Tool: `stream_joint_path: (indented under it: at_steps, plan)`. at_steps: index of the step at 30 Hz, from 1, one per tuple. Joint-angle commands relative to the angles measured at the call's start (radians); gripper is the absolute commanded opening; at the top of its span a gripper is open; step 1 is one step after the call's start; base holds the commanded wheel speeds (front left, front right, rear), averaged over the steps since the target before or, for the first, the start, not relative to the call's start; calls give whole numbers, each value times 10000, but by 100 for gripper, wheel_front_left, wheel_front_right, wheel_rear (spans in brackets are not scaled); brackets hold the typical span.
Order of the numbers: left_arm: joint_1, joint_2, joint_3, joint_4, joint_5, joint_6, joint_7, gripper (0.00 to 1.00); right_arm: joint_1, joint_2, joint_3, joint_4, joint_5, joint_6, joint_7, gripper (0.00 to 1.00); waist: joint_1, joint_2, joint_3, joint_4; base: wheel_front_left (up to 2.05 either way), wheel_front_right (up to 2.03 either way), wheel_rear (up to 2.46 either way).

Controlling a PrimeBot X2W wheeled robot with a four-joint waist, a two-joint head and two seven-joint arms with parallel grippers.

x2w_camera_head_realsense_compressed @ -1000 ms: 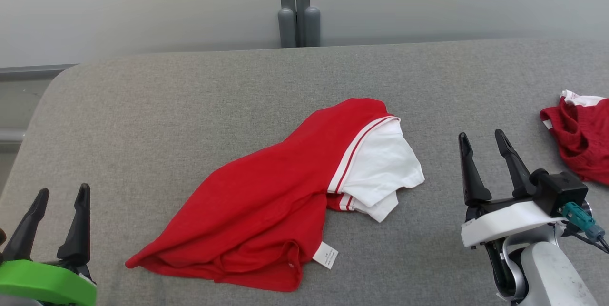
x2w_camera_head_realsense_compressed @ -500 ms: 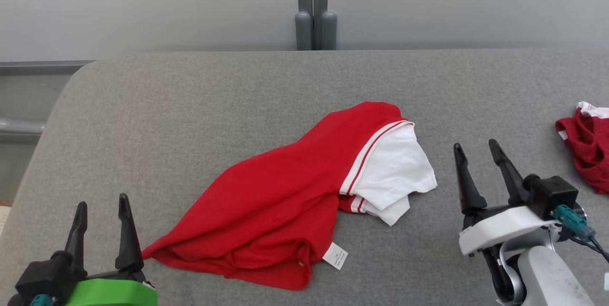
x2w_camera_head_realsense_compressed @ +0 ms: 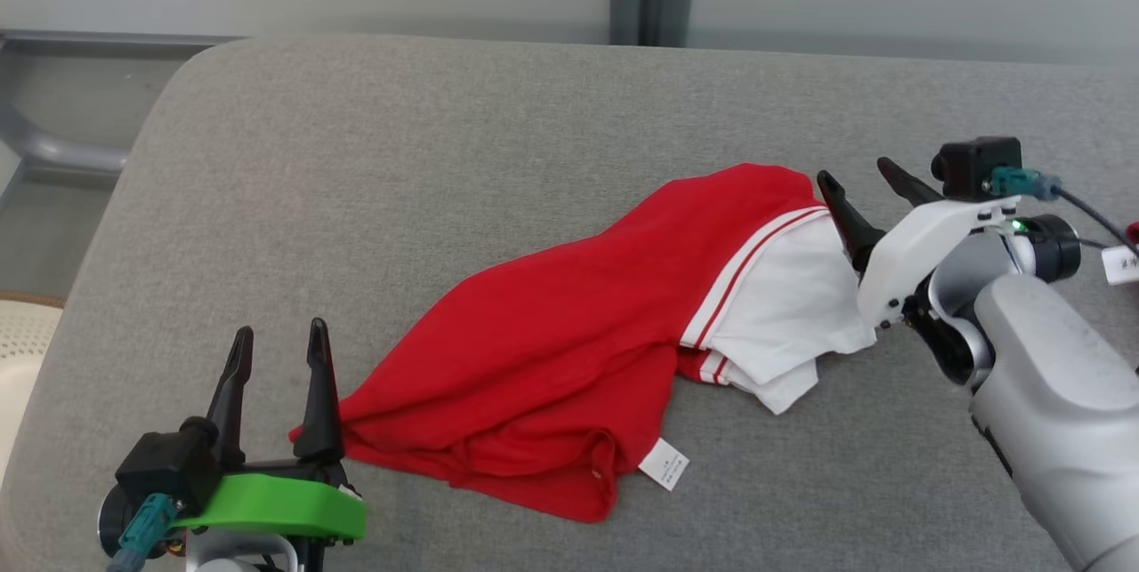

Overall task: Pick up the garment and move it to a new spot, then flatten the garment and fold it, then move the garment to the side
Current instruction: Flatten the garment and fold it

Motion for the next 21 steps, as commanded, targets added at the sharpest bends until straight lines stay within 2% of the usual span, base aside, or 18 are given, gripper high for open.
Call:
stream_joint_path:
  at_steps: [1, 4, 8, 10, 14, 15, 16, 21]
  plan:
    - [-243, -78, -2, 117, 51, -94, -22, 100, -423, -130, 187, 467, 231, 3, 438, 100, 0, -1, 457, 579, 0, 0, 0]
    - [-399, -270, 32, 262, 105, -219, -23, 100, -937, 51, 160, 1578, 1441, 5, 1914, 100, 0, -1, 644, 922, 0, 0, 0]
    - [-555, -478, 139, 435, 203, -411, -15, 100, -1516, -62, 157, 2763, 2710, 5, 3934, 100, 0, -1, 833, 1304, 0, 0, 0]
    - [-581, -593, 202, 495, 254, -504, -15, 100, -1615, -75, 258, 3106, 2991, 5, 4416, 100, 0, -1, 898, 1441, 0, 0, 0]
    - [-648, -765, 344, 637, 386, -683, -14, 100, -1756, -28, 397, 3430, 3366, 5, 4636, 100, 0, -1, 973, 1590, 0, 0, 0]
    - [-650, -805, 374, 662, 415, -711, -14, 100, -1765, -15, 450, 3459, 3441, 5, 4656, 72, 0, -1, 977, 1603, 0, 0, 0]
    - [-648, -847, 408, 697, 448, -747, -14, 100, -1764, 13, 536, 3467, 3536, 5, 4696, 0, 0, -1, 973, 1609, 0, 0, 0]
    - [-596, -912, 555, 834, 557, -882, -14, 100, -1927, -115, 887, 3340, 3585, 6, 4035, 0, 0, -1, 824, 1438, 0, 0, 0]
